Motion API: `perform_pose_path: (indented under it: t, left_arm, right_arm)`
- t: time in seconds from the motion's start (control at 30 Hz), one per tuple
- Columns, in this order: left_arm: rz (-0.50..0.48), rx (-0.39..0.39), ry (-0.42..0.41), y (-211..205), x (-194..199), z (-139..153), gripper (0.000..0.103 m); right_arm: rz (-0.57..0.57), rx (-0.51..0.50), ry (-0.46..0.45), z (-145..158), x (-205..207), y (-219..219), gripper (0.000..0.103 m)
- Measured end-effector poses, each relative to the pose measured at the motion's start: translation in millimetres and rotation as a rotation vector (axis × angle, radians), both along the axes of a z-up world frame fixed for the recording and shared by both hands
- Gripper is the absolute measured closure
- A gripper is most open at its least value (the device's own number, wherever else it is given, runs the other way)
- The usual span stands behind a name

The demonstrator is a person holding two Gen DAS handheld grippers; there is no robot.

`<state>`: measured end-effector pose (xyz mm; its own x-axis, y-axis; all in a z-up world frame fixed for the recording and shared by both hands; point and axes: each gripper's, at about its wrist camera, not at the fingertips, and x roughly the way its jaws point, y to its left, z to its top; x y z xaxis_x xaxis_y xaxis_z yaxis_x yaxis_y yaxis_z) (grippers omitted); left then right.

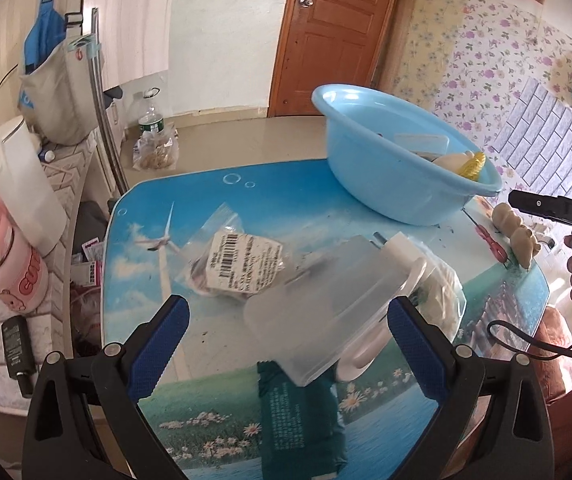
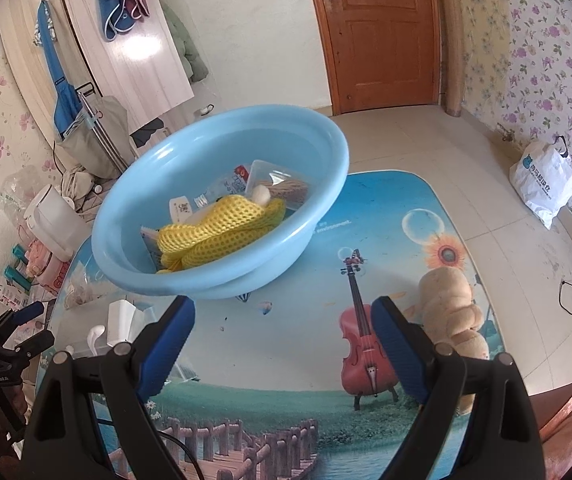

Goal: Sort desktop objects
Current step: 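Withdraw both open tools from the basin back over the table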

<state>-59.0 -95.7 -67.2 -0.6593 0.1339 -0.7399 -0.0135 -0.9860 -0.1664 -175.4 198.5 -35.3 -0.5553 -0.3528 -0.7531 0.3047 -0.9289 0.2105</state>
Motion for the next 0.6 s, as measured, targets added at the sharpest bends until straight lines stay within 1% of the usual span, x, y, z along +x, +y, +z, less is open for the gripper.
perform_pose_path:
  t: [0.27, 0.37, 0.6]
  left_arm:
    - [0.004, -0.005, -0.003, -4.7, 1.6, -4.3, 0.003]
    - [0.021, 0.003, -0.004, -10.1, 3.0, -6.2, 0.003]
    - [0.044, 0.006, -0.017, -20.2, 1.0, -9.0, 0.003]
  right_arm:
    - [-0.003, 0.026, 0.001, -0.8, 0.8, -2.1, 0.012]
    - [-0.008, 0.043, 0.012, 0.7, 1.2, -1.0, 0.012]
    - [-0.054, 0.061, 0.022, -0.6, 0.3, 16.4, 0.012]
